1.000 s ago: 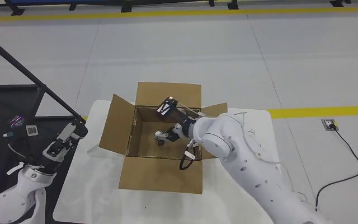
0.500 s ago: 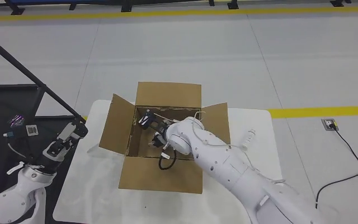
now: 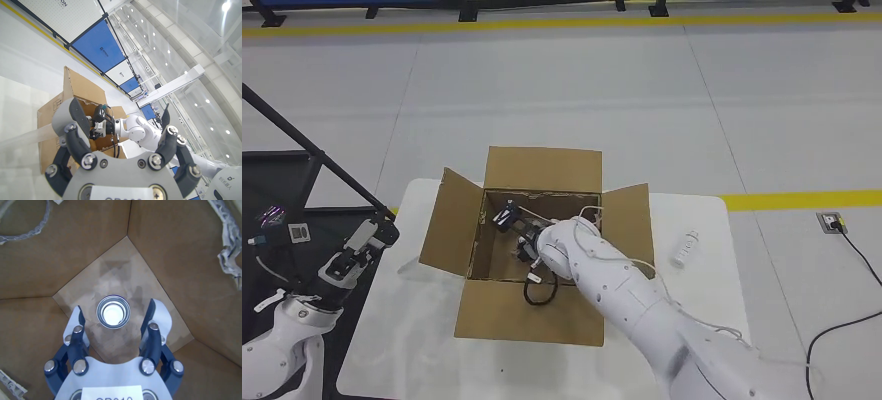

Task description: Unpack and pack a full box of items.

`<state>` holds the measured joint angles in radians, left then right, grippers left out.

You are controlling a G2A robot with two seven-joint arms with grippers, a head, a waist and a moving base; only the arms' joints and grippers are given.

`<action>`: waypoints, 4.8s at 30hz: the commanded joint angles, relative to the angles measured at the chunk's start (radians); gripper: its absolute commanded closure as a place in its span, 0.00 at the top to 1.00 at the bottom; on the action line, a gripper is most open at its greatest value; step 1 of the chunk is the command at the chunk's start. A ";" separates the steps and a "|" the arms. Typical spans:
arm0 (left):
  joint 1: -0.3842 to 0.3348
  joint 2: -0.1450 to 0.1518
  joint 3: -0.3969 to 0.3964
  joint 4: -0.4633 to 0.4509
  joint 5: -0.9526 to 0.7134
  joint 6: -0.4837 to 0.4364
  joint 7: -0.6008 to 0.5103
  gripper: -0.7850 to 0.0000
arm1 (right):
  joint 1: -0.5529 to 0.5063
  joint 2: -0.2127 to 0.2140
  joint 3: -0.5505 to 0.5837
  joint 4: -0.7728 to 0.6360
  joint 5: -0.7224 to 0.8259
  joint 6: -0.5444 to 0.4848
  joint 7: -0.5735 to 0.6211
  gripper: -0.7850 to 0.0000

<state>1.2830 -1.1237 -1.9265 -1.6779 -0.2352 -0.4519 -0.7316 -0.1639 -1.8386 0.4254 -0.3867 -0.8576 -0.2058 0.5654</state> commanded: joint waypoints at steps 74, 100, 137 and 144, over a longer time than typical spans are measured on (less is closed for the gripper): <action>0.000 0.000 0.000 0.000 0.000 0.000 0.000 1.00 | -1.102 0.391 1.206 -1.535 -0.587 0.264 0.385 0.00; 0.000 0.000 0.000 0.000 0.000 0.000 0.000 1.00 | -1.151 0.412 1.208 -1.415 -0.541 0.233 0.395 0.47; 0.000 0.000 0.000 0.000 0.000 0.000 0.000 1.00 | -0.618 0.431 1.017 -1.201 -0.095 0.076 0.601 1.00; 0.000 0.000 0.000 0.000 0.000 0.000 0.000 1.00 | -0.565 0.433 0.964 -1.128 -0.054 0.070 0.642 1.00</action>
<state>1.2830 -1.1237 -1.9265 -1.6779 -0.2352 -0.4519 -0.7316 -0.7293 -1.4058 1.3941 -1.5145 -0.9181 -0.1346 1.2037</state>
